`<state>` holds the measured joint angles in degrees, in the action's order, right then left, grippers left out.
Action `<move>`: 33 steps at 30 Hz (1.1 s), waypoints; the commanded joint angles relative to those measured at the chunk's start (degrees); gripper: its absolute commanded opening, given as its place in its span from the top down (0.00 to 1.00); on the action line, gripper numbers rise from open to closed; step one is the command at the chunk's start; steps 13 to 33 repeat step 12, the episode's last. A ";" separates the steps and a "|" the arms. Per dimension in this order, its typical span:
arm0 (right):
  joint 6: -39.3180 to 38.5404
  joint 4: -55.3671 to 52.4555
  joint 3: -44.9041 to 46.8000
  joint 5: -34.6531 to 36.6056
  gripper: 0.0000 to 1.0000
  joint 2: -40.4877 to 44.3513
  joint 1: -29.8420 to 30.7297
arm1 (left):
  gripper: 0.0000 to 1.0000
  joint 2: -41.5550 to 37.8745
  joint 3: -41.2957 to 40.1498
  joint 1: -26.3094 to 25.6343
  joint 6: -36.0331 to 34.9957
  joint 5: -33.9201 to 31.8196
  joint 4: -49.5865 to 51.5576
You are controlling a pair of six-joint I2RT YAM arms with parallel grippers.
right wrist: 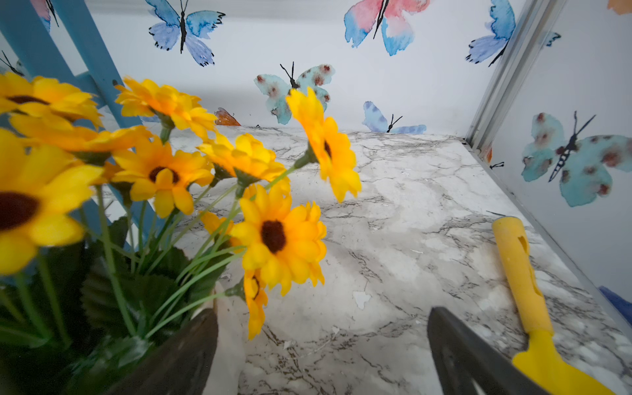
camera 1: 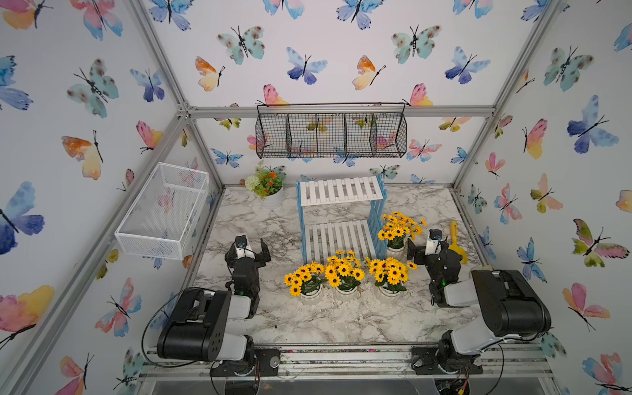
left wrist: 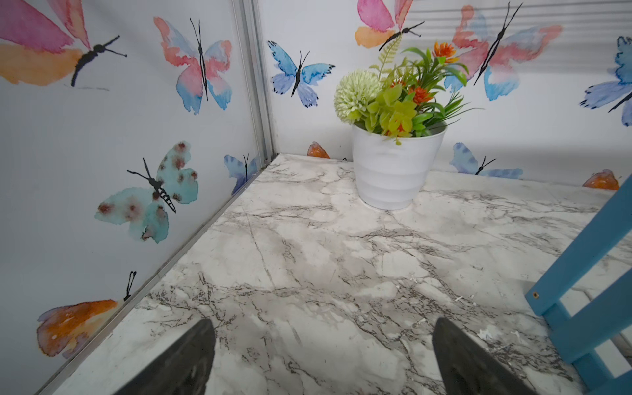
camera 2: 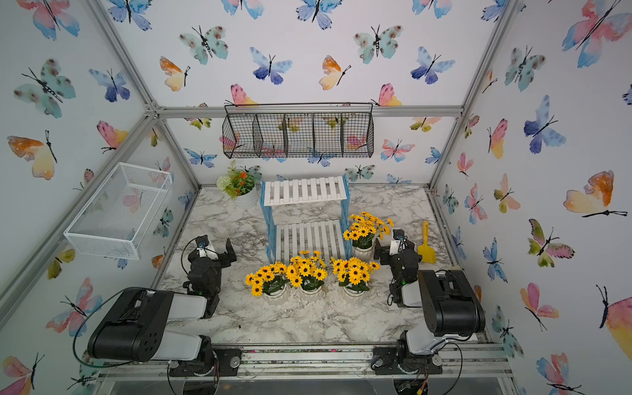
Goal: Take the sunflower pots off the shelves
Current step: Reset both arms
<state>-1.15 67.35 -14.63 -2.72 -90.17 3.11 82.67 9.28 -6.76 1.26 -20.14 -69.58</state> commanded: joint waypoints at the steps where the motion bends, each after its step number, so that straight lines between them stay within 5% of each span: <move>1: -0.24 0.13 -0.65 1.05 0.02 -0.31 0.31 | 0.02 1.23 -1.20 0.12 -1.28 1.16 -5.29; 33: -0.19 0.06 -0.52 0.96 0.02 -0.25 0.31 | 0.02 1.50 -1.28 0.16 -1.26 1.07 -5.70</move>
